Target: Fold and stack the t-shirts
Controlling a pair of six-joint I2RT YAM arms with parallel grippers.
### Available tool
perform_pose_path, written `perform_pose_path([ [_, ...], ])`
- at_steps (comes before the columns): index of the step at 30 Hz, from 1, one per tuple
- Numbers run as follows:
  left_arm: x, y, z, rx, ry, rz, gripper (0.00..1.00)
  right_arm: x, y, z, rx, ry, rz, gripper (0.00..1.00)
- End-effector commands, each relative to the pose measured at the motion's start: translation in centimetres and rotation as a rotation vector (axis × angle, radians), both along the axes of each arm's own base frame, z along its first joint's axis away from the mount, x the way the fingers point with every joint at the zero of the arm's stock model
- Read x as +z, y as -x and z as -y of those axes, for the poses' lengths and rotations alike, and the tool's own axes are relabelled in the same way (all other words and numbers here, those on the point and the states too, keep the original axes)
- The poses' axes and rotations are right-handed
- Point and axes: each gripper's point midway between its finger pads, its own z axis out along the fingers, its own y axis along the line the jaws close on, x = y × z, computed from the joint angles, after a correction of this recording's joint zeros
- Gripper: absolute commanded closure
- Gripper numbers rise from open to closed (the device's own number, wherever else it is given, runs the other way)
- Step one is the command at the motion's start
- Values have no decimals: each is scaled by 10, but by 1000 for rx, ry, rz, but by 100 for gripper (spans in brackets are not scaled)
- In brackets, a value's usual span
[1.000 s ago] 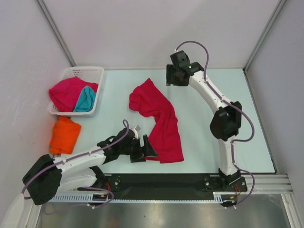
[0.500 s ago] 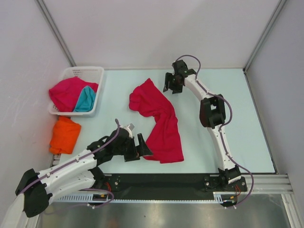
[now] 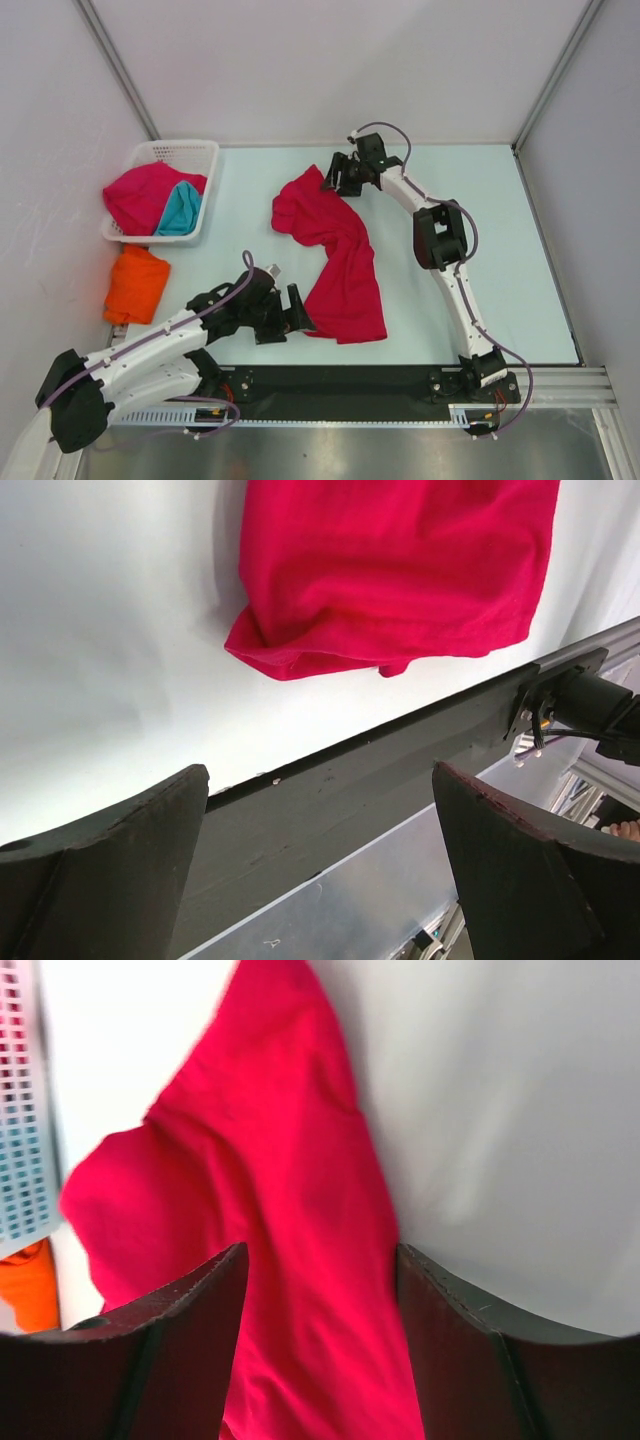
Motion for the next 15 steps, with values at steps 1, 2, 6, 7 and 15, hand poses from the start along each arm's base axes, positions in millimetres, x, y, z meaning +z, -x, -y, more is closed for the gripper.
perform_pose_path([
  [1, 13, -11, 0, 6, -2, 40, 1, -54, 23, -16, 47, -19, -122, 36],
  [2, 15, -11, 1, 6, -1, 41, 1, -56, 24, -18, 52, -24, -123, 42],
  [6, 14, -13, -1, 14, -4, 41, 1, -51, 12, -13, 29, -39, -98, 100],
  [7, 14, -13, -1, 11, -7, 39, 1, -47, 5, -7, 13, -38, -86, 100],
  [15, 12, -12, -5, 20, -12, 39, 1, -11, -52, 77, -267, 176, 78, 100],
])
